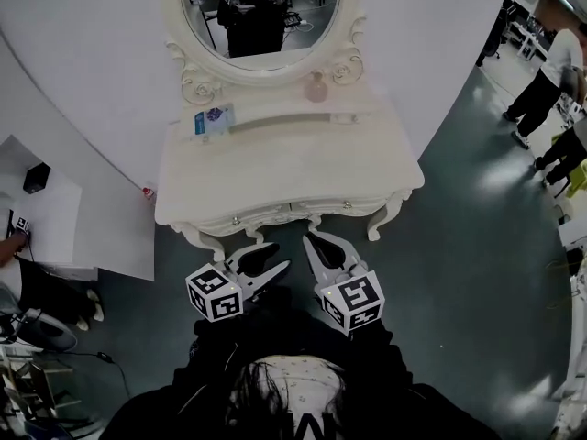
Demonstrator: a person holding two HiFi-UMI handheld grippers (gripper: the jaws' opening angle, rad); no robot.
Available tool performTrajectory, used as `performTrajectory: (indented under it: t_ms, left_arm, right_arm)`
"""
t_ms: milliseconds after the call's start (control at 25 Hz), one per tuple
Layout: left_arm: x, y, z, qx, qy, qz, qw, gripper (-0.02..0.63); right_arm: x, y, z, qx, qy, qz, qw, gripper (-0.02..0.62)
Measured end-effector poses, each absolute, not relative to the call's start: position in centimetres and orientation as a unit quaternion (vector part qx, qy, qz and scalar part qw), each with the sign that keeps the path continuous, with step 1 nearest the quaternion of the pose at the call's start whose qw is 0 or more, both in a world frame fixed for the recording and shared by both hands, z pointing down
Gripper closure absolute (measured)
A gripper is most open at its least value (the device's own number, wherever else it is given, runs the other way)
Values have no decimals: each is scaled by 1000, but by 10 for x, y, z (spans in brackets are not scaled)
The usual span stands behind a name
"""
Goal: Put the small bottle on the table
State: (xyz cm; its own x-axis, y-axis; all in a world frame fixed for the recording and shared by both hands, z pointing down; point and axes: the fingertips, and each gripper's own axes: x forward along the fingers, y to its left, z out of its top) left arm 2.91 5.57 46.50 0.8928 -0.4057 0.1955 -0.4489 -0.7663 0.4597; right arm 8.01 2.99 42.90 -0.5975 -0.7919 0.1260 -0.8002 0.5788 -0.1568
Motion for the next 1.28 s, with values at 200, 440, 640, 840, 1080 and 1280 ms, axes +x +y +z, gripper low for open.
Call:
performTrajectory:
  t_ms: [200, 440, 640, 840, 1080, 1280]
  left_arm:
    - [25, 73, 459, 939, -235, 39, 249, 411]
    - [5, 85, 454, 940, -239, 42, 241, 447]
    - [-27, 94, 453, 940, -244, 43, 233, 491]
    - [-68, 110, 456, 941, -242, 50, 230, 497]
    - [-121, 129, 459, 941, -242, 54, 231, 497]
    - [-153, 140, 462, 941, -237, 49, 235, 497]
  right_arm:
    - [71, 46, 429, 435, -895, 99, 22, 586]
    - [48, 52, 426, 426, -899, 102, 17, 586]
    - [12, 61, 427, 418, -902, 102, 24, 586]
    - [-29, 74, 429, 418, -901, 107, 29, 586]
    - [-78, 96, 431, 424, -898, 109, 41, 586]
    - [-108, 110, 434, 430, -895, 106, 49, 586]
